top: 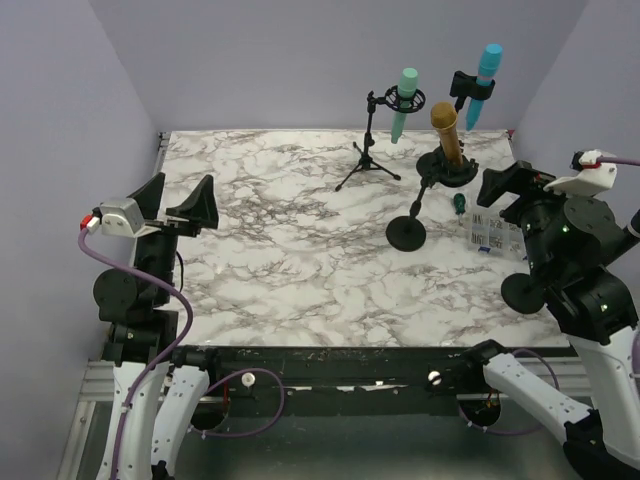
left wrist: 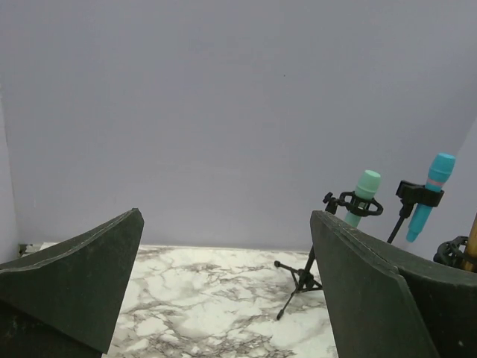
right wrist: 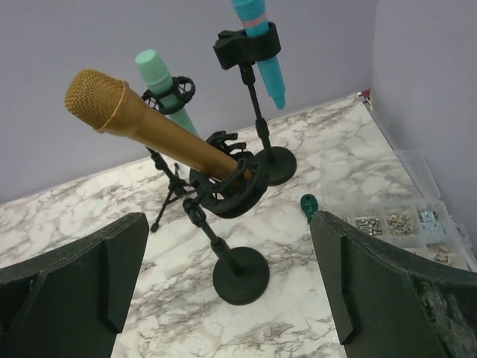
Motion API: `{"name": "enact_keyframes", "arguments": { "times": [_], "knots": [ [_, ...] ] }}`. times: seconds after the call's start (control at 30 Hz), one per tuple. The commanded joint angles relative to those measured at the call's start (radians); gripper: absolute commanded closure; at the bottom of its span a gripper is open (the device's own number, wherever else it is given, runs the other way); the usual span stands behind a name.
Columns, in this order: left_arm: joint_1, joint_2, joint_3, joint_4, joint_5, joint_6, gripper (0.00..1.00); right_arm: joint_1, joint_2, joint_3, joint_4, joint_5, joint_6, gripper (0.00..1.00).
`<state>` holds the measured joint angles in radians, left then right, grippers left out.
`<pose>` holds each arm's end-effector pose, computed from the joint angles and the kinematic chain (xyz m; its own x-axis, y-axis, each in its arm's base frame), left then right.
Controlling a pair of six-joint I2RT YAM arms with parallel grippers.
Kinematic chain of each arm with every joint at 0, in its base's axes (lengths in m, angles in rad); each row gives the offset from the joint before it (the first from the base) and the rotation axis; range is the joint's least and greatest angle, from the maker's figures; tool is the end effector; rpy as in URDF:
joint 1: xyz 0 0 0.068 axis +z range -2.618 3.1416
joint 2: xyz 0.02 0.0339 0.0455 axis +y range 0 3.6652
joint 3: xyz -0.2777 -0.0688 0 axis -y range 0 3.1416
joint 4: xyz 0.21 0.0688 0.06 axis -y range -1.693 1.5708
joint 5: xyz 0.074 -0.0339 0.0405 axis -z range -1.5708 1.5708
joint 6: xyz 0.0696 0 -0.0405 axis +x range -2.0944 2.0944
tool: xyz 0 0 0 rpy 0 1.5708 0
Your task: Remove the microphone from the stand
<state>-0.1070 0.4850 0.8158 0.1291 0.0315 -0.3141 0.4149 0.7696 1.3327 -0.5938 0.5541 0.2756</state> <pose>0.0814 -0.0109 0.4316 0.3781 -0.3512 -0.8566 0.2646 0.9277 -0.2636 0.1056 0.0065 0.4655 0.0107 0.2576 -0.9662 0.1409 0.9562 0.2565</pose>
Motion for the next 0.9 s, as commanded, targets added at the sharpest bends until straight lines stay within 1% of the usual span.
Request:
{"name": "enact_keyframes", "arguments": {
  "times": [0.0,0.13,0.17,0.33,0.5,0.63,0.73,0.87],
  "knots": [
    [-0.01,-0.011,0.001,0.046,-0.032,0.01,0.02,-0.005,0.03,-0.052,-0.004,0.015,-0.005,0.0],
    [-0.025,-0.006,-0.004,0.05,-0.032,0.011,0.02,-0.005,0.035,-0.123,0.042,-0.029,0.01,0.0],
    [-0.029,-0.004,-0.004,0.05,-0.008,0.01,0.01,-0.005,0.032,-0.148,0.061,-0.055,0.013,0.0],
    [-0.043,0.014,0.001,0.046,0.012,0.004,0.02,-0.005,0.031,-0.317,0.174,-0.164,0.083,0.0],
    [-0.053,0.025,0.002,0.044,0.017,0.002,0.02,-0.005,0.083,-0.396,0.226,-0.181,0.102,0.0],
    [-0.06,0.044,0.006,0.039,0.03,-0.001,0.01,-0.006,0.107,-0.389,0.235,-0.12,0.083,0.0],
    [-0.064,0.046,0.01,0.033,0.034,-0.002,0.02,-0.005,0.118,-0.336,0.249,-0.106,0.055,0.0],
    [-0.068,0.037,0.005,0.039,0.031,-0.008,0.01,-0.005,0.152,-0.255,0.306,-0.086,-0.027,0.0]
  ]
}}
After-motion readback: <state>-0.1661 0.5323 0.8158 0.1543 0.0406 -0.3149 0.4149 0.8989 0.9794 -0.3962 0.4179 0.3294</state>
